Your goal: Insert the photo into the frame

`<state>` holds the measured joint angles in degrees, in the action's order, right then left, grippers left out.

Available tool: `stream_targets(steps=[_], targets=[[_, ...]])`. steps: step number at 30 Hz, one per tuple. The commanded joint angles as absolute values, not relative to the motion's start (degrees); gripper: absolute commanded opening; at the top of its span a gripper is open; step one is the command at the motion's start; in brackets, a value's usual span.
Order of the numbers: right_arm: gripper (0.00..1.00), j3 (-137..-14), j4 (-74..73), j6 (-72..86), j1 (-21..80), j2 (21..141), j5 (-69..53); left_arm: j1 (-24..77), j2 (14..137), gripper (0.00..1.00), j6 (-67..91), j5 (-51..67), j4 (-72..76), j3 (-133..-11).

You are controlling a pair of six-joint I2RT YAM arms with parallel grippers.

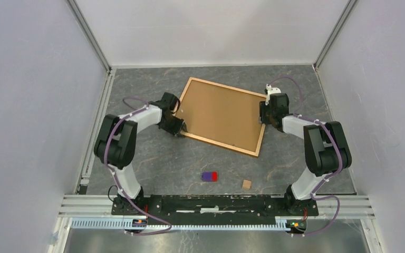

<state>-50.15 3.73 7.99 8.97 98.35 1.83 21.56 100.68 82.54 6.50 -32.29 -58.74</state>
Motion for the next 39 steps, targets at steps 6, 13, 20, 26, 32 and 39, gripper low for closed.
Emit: stream_targets(steps=[6, 13, 20, 26, 32, 39], targets=[[0.46, -39.4, 5.6, 13.2, 16.1, 89.9, -7.2, 15.9, 118.7, 0.23, 57.1, -3.2, -43.4, -79.0], [0.47, -32.3, 11.8, 22.5, 23.8, 86.2, -9.3, 15.4, 125.3, 0.33, 47.6, -0.3, -44.9, -89.9], [0.51, -27.2, 18.3, 30.4, 30.2, 79.7, -9.6, 15.3, 118.8, 0.66, 43.5, -3.1, -44.0, -89.2], [0.8, -31.9, 4.3, 18.7, 30.0, 69.4, 2.8, 15.3, 105.5, 0.88, 51.4, -1.0, -47.2, -78.3], [0.87, -40.9, -4.0, 11.2, 27.7, 70.9, 9.0, 16.0, 96.6, 0.77, 61.0, 8.8, -39.5, -64.7], [0.86, -41.8, -3.4, 12.1, 27.0, 70.7, 8.7, 17.6, 101.7, 0.65, 66.2, 12.3, -33.5, -62.9]])
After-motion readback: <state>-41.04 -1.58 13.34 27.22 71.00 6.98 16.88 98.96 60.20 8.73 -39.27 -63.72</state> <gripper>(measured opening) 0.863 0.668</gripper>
